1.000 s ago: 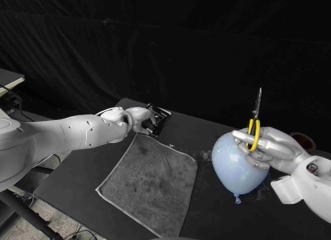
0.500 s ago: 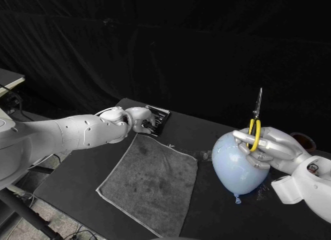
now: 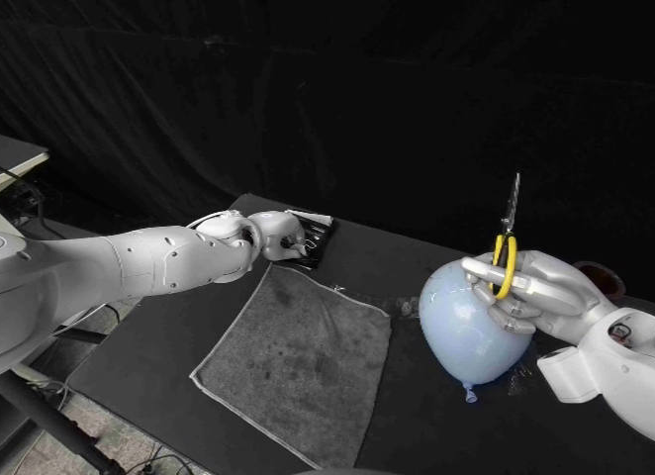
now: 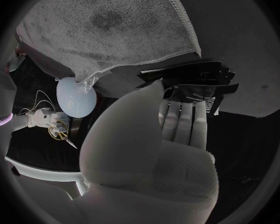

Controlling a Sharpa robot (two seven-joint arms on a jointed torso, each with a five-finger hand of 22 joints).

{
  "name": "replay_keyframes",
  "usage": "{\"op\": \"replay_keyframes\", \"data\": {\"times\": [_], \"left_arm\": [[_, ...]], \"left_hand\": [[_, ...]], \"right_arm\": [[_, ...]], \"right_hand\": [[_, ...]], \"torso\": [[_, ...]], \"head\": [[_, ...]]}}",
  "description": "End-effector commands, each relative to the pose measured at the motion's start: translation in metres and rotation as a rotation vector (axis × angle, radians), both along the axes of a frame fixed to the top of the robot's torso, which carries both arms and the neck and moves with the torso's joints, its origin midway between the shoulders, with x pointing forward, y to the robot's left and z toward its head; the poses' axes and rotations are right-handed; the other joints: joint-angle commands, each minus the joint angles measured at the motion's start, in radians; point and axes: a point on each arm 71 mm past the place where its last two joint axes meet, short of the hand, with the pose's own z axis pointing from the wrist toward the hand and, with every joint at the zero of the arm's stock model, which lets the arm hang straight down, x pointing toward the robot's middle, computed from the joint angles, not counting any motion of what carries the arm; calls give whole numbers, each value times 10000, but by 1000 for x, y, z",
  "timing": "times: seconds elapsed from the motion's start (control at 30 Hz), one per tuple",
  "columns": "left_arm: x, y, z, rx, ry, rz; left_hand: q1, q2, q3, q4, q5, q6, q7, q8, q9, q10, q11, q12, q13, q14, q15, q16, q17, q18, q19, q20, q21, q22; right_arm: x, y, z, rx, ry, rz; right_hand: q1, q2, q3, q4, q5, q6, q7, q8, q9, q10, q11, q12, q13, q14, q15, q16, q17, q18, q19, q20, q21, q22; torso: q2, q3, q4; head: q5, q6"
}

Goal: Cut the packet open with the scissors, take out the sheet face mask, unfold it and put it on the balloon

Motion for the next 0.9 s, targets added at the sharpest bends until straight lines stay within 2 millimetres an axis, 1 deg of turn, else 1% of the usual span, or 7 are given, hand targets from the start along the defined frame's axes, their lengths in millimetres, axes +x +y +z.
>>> {"op": "replay_keyframes", "data": {"times": [0.03,0.23,0.4,0.47,0.63,0.8,0.9], "left_arm": [[-8,-1,-16,18,1142,-75],[-11,-3,-17,-339,1492,-102],[-11,-3,-18,-907,1937,153],[-10,-2,-18,-1232,2133,342],[-8,1,-15,-2042,2408,807],[-6,5,-13,-2970,2680,1314],[-6,7,-13,-3251,2837,1477]], "left_hand": [[-77,68,151,9,-27,109,6,78,13,97,-1,-42,-14,95,-15,-46,358,100,65,0,50,-23],[-227,6,341,-2,-30,182,-15,149,55,127,46,-49,-14,135,24,-94,327,93,151,32,64,-42],[-452,-58,417,10,-33,291,-13,255,118,141,133,-50,-13,166,117,-145,297,79,170,105,49,-73],[-619,-89,380,19,-36,320,3,300,150,142,243,-51,-12,183,218,-170,284,58,138,183,20,-97],[-751,-88,340,2,-35,347,68,355,188,100,294,-59,-13,163,299,-229,257,58,87,269,-25,-131],[-1255,258,386,60,-35,126,208,262,158,-61,414,-63,-13,59,399,-383,191,72,-218,385,-192,-209],[-1363,317,418,52,-34,59,268,224,139,-132,434,-63,-12,18,422,-437,168,70,-381,408,-269,-233]], "right_arm": [[0,0,1,47,-152,78],[0,0,1,35,-162,53],[1,-1,1,16,-182,42],[1,-1,1,7,-192,37],[1,-1,1,-11,-211,27],[2,-2,1,-37,-230,17],[2,-2,1,-48,-238,13]], "right_hand": [[211,147,136,-91,-12,16,-45,-51,9,2567,-861,10800,3111,1042,-94,50,2627,-3,328,16,-19,2075],[198,151,148,-91,-13,22,-44,-63,13,2567,-861,10800,3111,1042,-94,50,2627,1,318,16,-38,2070],[198,151,148,-91,-13,22,-44,-63,13,2567,-861,10800,3111,1042,-94,50,2627,1,318,16,-38,2070],[191,151,158,-94,-12,24,-44,-73,17,2567,-860,10800,3111,1042,-94,50,2627,6,307,16,-60,2063],[191,151,158,-94,-12,24,-44,-73,17,2567,-860,10800,3111,1042,-94,50,2627,6,307,16,-60,2063],[191,151,158,-94,-12,24,-44,-73,17,2567,-860,10800,3111,1042,-94,50,2627,6,307,16,-60,2063],[183,155,168,-95,-13,27,-42,-83,20,2567,-860,10800,3111,1042,-94,50,2627,8,303,16,-67,2061]], "torso": [[1,1,3],[1,-7,5],[1,-9,9],[2,-9,8],[3,-2,4],[-1,0,-5],[0,1,-10]], "head": [[-13,1],[-25,3],[-34,10],[-27,15],[-11,9],[-13,7],[-17,10]]}}
